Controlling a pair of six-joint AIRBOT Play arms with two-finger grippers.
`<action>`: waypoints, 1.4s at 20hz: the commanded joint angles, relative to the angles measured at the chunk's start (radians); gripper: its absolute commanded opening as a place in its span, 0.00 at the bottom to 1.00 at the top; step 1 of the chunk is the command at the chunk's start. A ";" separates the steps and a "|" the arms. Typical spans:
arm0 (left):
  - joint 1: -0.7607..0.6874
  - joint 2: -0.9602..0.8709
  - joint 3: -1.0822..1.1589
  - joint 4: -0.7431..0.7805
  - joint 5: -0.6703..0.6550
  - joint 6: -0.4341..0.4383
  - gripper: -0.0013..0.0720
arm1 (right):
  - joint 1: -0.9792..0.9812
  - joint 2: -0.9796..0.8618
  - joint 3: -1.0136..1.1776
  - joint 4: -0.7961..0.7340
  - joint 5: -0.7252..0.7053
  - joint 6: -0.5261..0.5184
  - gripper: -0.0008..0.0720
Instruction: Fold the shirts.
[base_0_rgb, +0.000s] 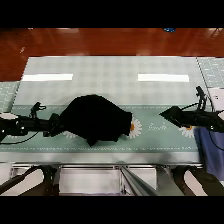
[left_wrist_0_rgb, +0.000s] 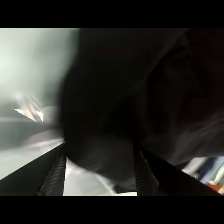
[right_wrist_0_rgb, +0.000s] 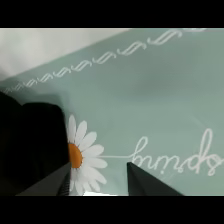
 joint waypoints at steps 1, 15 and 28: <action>-0.112 -0.049 -0.001 -0.092 0.135 0.011 0.71 | 0.046 0.007 -0.020 0.012 0.006 0.003 0.57; -0.157 -0.049 0.028 -0.139 0.154 0.113 0.04 | 0.378 -0.222 -0.036 0.196 -0.256 0.023 0.57; -0.158 -0.049 0.028 -0.139 0.150 0.121 0.05 | 0.417 -0.634 0.215 0.277 -0.184 -0.097 0.49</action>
